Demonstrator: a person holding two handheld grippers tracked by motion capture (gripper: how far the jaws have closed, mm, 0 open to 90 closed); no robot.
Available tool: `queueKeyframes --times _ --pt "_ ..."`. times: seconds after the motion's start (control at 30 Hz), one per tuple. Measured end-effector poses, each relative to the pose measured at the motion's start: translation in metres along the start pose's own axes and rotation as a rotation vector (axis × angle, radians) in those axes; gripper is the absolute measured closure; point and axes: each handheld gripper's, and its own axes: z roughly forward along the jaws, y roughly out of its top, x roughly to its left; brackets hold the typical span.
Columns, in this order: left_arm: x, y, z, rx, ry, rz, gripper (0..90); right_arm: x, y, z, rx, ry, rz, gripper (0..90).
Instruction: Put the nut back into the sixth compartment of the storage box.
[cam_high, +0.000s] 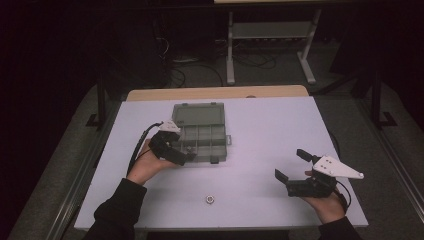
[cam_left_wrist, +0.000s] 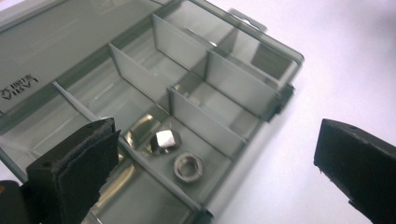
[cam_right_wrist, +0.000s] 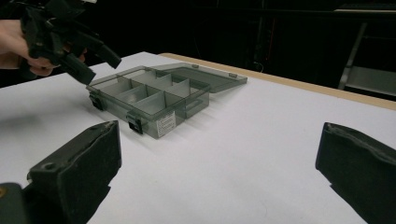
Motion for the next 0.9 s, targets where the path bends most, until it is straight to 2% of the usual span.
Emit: queueKeyframes --times 0.17,0.2,0.27,0.33,0.57,0.8,0.9 --pt "-0.010 -0.003 -0.005 -0.015 -0.025 0.013 0.0 0.000 0.000 0.000 0.000 -0.002 0.001 0.0" --pt "-0.013 -0.004 -0.004 -0.022 -0.031 0.004 0.0 0.000 0.000 0.000 -0.002 -0.002 -0.003 0.0" --pt "-0.016 -0.003 -0.005 -0.015 -0.037 0.025 0.0 0.000 0.000 0.000 0.000 -0.002 0.001 0.0" --pt "-0.022 -0.003 -0.005 -0.028 -0.054 0.020 0.0 0.000 0.000 0.000 -0.001 -0.003 0.000 0.0" --pt "-0.041 -0.006 -0.002 -0.024 -0.099 0.068 0.0 -0.001 0.000 0.000 0.000 -0.003 -0.003 0.0" --pt "-0.056 -0.011 -0.001 -0.028 -0.140 0.093 0.0 0.000 0.000 0.000 -0.001 -0.002 -0.001 0.0" --pt "-0.062 -0.015 0.001 -0.010 -0.154 0.116 0.0 0.000 0.000 0.000 0.000 -0.001 -0.001 0.0"
